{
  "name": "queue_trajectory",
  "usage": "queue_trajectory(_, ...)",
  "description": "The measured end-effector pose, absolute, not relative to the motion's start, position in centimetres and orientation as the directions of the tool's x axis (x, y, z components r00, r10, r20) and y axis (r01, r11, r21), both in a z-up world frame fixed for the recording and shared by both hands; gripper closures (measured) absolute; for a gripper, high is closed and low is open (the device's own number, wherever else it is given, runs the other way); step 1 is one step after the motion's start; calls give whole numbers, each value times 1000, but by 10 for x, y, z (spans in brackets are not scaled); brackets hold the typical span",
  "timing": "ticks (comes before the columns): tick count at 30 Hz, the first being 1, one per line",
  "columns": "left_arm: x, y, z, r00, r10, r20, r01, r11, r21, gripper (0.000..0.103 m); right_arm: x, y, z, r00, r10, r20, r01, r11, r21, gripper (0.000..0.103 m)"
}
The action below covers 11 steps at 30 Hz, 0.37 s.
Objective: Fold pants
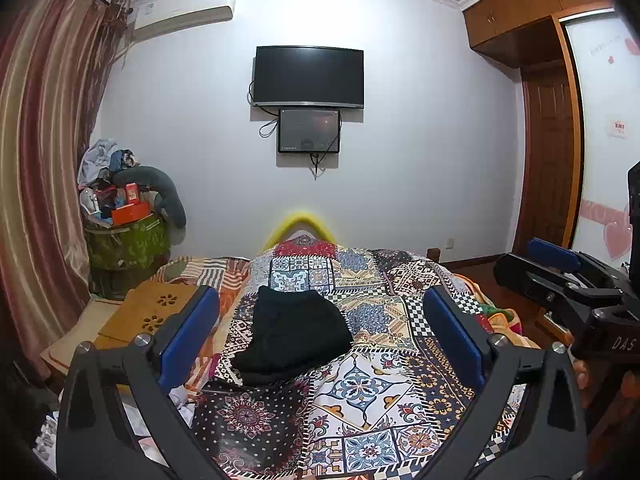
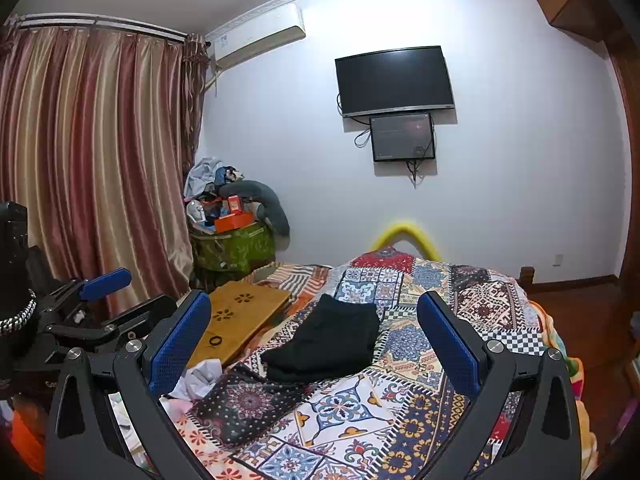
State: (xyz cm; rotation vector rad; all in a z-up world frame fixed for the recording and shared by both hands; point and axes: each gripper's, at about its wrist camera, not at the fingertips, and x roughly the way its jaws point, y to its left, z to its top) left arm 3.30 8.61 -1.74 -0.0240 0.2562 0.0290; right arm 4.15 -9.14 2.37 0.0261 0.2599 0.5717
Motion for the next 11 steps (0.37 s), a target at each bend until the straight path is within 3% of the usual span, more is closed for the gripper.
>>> queue_trajectory(11, 34, 90, -18, 966, 34, -257, -42, 999, -26, 0, 43, -92, 23, 810, 535, -241, -528, 844, 97, 1)
